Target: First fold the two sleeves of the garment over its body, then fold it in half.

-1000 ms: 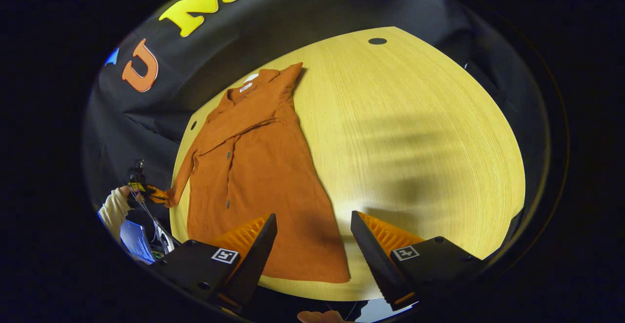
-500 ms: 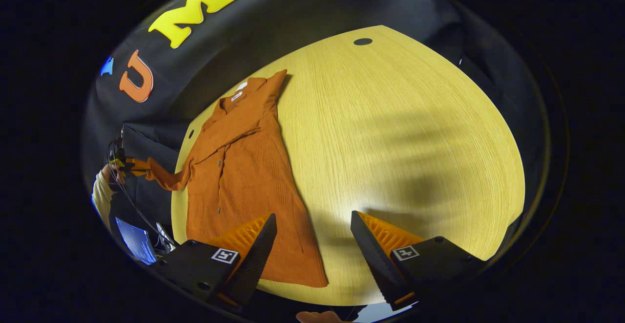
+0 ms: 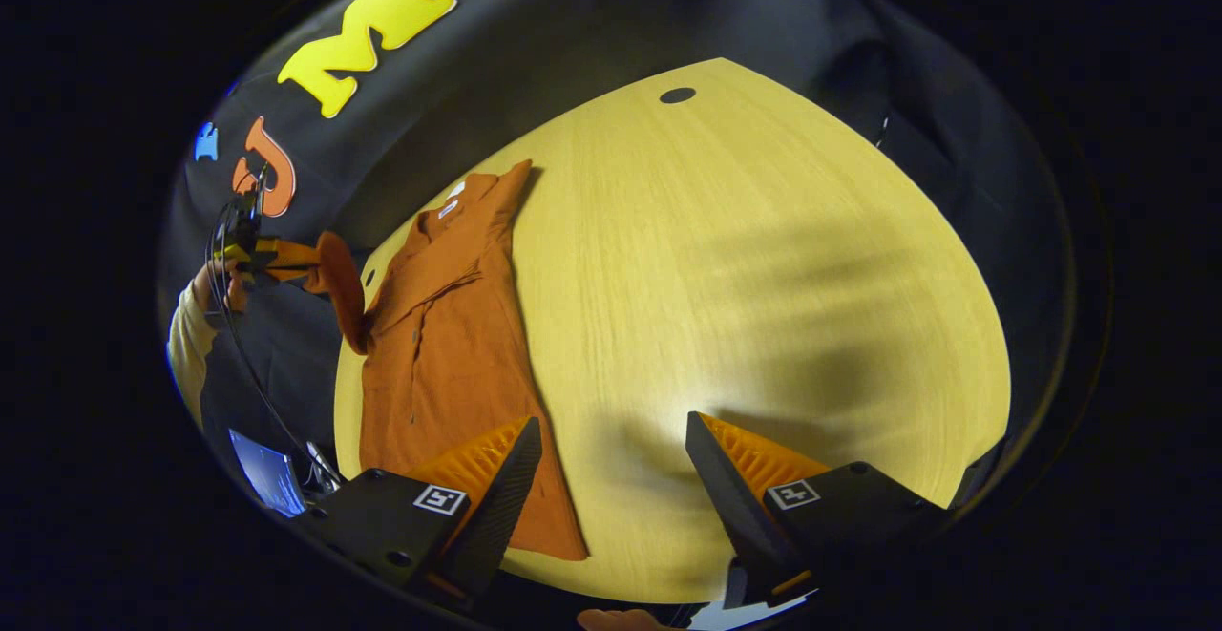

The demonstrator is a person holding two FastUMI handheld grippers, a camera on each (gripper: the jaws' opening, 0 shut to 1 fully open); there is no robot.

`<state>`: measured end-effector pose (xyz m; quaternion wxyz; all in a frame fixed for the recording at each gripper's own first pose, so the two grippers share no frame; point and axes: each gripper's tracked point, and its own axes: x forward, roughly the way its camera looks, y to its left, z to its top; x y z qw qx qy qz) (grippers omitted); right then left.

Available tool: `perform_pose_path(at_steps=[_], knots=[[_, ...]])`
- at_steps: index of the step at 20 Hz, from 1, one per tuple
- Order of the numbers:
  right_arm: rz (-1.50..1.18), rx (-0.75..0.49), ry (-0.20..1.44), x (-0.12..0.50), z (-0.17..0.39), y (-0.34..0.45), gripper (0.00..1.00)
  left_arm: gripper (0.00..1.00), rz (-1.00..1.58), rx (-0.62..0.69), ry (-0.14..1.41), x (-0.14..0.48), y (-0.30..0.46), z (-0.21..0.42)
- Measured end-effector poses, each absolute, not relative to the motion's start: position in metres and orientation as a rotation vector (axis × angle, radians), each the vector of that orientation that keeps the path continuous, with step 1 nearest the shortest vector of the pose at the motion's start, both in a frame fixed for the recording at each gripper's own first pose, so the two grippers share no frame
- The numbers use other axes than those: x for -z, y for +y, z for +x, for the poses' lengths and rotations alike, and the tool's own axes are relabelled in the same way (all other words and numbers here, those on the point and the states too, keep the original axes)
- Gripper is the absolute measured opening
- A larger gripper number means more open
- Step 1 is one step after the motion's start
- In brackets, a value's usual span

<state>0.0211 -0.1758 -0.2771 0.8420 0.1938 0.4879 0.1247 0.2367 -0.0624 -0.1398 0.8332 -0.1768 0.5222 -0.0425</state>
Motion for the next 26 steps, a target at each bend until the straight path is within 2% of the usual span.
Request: perform_pose_path(at_steps=[3,4,5,6,7,8,11,14,15,16,17,18,19,20,22,23,24,26], knots=[[0.434,-0.253,1.020,0.273,0.021,-0.187,0.94,0.03,-0.316,0.197,1.156,0.165,-0.135,0.240],[0.434,-0.247,1.019,0.274,0.019,-0.191,0.94,0.03,-0.298,0.220,1.172,0.172,-0.153,0.242],[0.434,-0.242,1.019,0.274,0.018,-0.197,0.98,0.03,-0.282,0.234,1.187,0.183,-0.169,0.243],[0.432,-0.238,1.019,0.275,0.014,-0.202,0.94,0.03,-0.272,0.237,1.199,0.192,-0.183,0.244],[0.429,-0.229,1.019,0.276,0.011,-0.208,0.94,0.03,-0.263,0.238,1.214,0.200,-0.194,0.244],[0.430,-0.223,1.016,0.277,0.006,-0.213,0.98,0.03,-0.247,0.229,1.232,0.208,-0.204,0.243],[0.429,-0.190,1.025,0.284,-0.001,-0.220,0.98,0.06,-0.216,0.201,1.254,0.229,-0.212,0.243],[0.438,-0.176,1.036,0.289,-0.012,-0.221,0.98,0.13,-0.282,0.233,1.247,0.225,-0.222,0.239],[0.433,-0.168,1.037,0.290,-0.013,-0.223,0.98,0.18,-0.296,0.236,1.238,0.222,-0.223,0.239],[0.428,-0.160,1.037,0.293,-0.013,-0.223,0.94,0.38,-0.305,0.243,1.231,0.219,-0.224,0.236],[0.426,-0.156,1.033,0.293,-0.012,-0.222,0.98,0.58,-0.309,0.244,1.217,0.216,-0.219,0.234],[0.426,-0.158,1.031,0.293,-0.011,-0.218,0.94,0.78,-0.319,0.245,1.202,0.212,-0.216,0.232],[0.426,-0.162,1.031,0.293,-0.010,-0.213,0.94,0.70,-0.335,0.253,1.186,0.209,-0.213,0.229],[0.423,-0.167,1.029,0.293,-0.008,-0.208,0.98,0.78,-0.352,0.262,1.166,0.204,-0.211,0.227],[0.412,-0.188,1.021,0.290,-0.004,-0.191,0.98,0.89,-0.342,0.270,1.111,0.197,-0.197,0.220],[0.405,-0.201,1.017,0.287,-0.002,-0.181,0.94,0.93,-0.311,0.257,1.078,0.195,-0.183,0.218],[0.396,-0.218,1.013,0.285,-0.001,-0.172,0.98,1.00,-0.269,0.229,1.033,0.192,-0.165,0.217],[0.367,-0.245,1.012,0.285,0.002,-0.155,0.98,0.99,-0.216,0.185,0.970,0.192,-0.135,0.209]])
